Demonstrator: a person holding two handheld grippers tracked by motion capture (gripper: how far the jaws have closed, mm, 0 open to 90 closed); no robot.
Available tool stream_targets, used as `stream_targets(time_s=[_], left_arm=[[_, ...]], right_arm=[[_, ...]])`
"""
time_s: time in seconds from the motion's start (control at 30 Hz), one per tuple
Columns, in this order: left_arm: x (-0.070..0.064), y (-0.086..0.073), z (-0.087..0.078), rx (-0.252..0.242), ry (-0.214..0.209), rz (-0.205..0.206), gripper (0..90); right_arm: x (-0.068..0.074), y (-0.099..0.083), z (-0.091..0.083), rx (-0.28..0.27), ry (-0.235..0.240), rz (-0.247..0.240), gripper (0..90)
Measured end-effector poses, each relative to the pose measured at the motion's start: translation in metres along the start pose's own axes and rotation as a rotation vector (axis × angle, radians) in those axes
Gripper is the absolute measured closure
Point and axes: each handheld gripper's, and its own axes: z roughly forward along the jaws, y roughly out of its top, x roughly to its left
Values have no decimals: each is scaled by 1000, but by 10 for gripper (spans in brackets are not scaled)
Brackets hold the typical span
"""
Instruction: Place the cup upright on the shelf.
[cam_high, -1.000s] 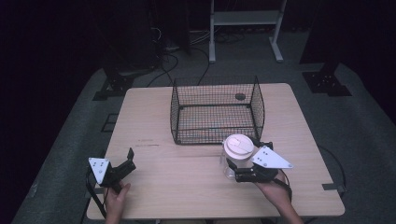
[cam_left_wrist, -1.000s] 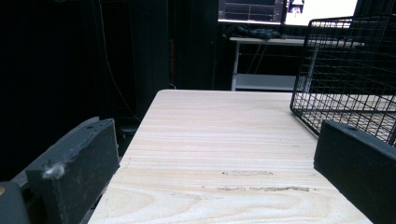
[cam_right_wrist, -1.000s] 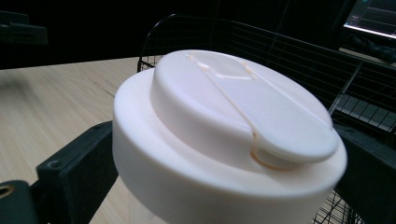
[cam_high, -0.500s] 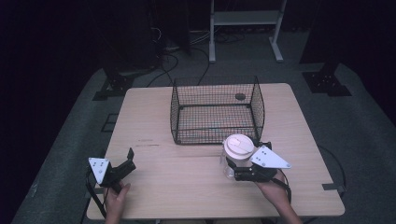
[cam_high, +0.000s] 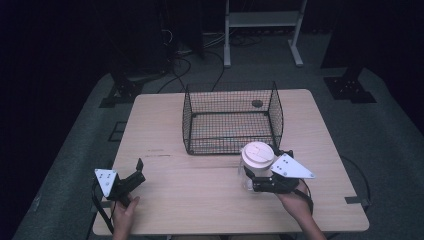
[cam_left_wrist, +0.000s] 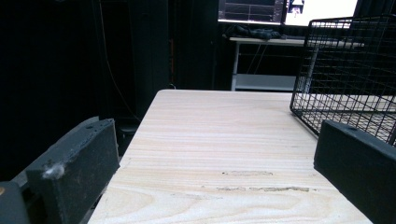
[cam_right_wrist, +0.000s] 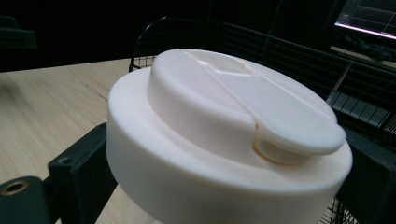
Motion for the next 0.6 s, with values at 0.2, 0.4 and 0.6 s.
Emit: stream_targets(time_s=[0.2, 0.4, 0.6], left_arm=[[0, 0, 0, 0, 0, -2, 0], [0, 0, 0, 0, 1, -3, 0], [0, 0, 0, 0, 0, -2, 0]], right_arm=[[-3, 10, -1, -13, -1, -3, 52], [-7, 18, 0, -24, 4, -1, 52], [-10, 31, 3, -31, 14, -3, 52]])
